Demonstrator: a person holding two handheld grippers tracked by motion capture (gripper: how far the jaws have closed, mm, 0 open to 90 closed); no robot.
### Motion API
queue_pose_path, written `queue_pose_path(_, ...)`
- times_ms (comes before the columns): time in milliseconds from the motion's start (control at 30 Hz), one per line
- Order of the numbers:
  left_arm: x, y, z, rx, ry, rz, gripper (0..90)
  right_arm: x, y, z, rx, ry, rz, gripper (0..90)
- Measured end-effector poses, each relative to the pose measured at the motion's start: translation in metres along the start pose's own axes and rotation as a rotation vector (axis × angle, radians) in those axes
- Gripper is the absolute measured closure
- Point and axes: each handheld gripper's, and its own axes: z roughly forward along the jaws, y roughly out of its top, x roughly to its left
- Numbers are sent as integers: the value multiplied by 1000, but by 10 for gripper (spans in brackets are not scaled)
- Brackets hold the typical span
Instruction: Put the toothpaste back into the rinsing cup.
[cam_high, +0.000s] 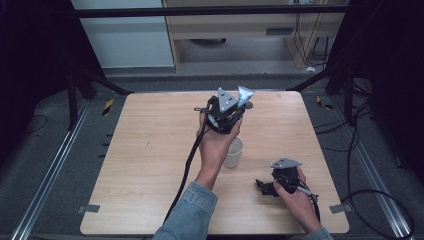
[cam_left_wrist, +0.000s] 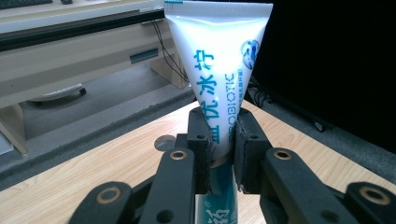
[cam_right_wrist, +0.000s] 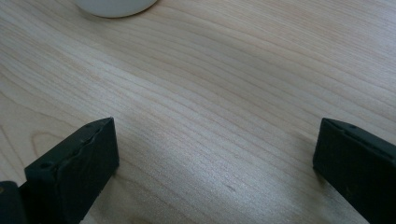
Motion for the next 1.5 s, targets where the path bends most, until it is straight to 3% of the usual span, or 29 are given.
queue_pose_path(300, -6, -9, 5, -19, -13, -17, 785, 0, 0, 0, 0, 1, 0, 5)
queue_pose_path(733, -16, -26, 6, -37, 18, 17, 785, 0, 0, 0, 1, 0, -1, 5)
queue_pose_path(800, -18, -31, 6, -33, 28, 33, 784, 0, 0, 0, 0, 1, 6, 5)
queue_pose_path(1500, -20, -56, 15, -14, 16, 31, 784, 0, 0, 0, -2, 2, 4, 5)
